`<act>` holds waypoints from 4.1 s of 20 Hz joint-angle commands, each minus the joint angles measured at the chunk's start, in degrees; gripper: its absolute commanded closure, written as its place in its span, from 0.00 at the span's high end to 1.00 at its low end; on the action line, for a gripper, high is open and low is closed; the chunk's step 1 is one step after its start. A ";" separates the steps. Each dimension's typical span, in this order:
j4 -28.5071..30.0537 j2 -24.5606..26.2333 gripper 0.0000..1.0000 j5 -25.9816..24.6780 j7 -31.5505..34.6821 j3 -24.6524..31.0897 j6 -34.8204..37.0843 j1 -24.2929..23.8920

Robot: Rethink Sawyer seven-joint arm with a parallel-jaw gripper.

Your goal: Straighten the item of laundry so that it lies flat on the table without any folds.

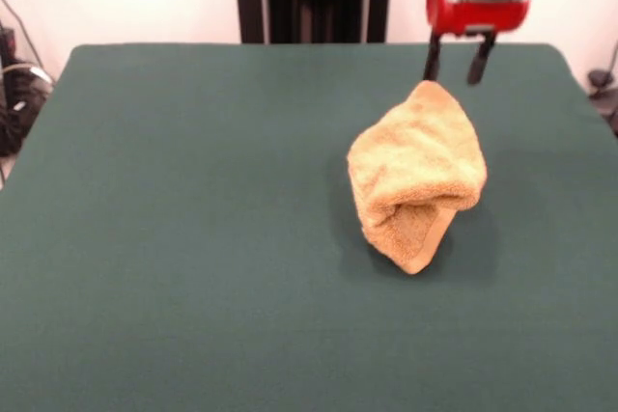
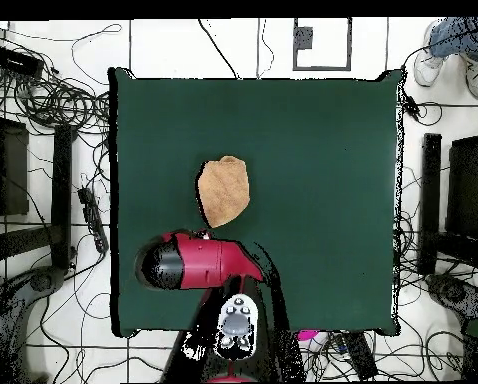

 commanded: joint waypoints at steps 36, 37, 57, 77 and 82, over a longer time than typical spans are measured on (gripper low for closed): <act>-19.52 12.40 1.00 15.03 17.30 -1.30 5.18 12.63; -20.24 13.41 1.00 15.08 16.91 -1.31 4.29 12.66; -28.68 14.63 1.00 13.22 13.73 -9.37 12.95 15.78; -40.11 23.01 1.00 15.49 11.84 -0.49 17.33 16.69; -46.13 27.85 1.00 16.68 15.94 -2.77 18.60 19.44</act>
